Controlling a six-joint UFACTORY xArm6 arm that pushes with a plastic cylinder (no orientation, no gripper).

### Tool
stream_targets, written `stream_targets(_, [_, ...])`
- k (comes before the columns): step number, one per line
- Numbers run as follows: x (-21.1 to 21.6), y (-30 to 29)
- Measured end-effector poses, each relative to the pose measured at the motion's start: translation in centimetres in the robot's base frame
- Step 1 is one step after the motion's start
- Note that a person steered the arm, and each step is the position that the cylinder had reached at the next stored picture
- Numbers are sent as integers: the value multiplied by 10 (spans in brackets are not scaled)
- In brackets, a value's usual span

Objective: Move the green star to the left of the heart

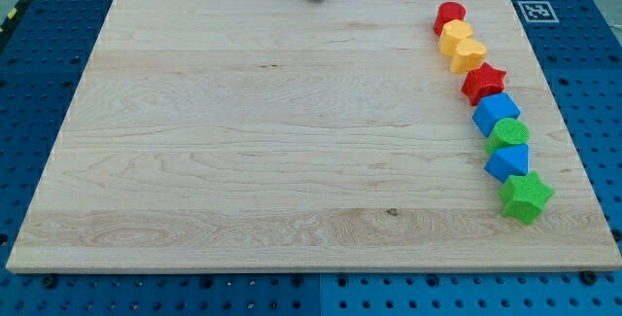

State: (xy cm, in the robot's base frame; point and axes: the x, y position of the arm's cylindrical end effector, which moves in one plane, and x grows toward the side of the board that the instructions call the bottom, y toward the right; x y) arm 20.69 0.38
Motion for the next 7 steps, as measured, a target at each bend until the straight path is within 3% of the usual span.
stream_targets(4, [-1, 1])
stream_targets(6, [-8, 83])
stream_targets(7, [-8, 159])
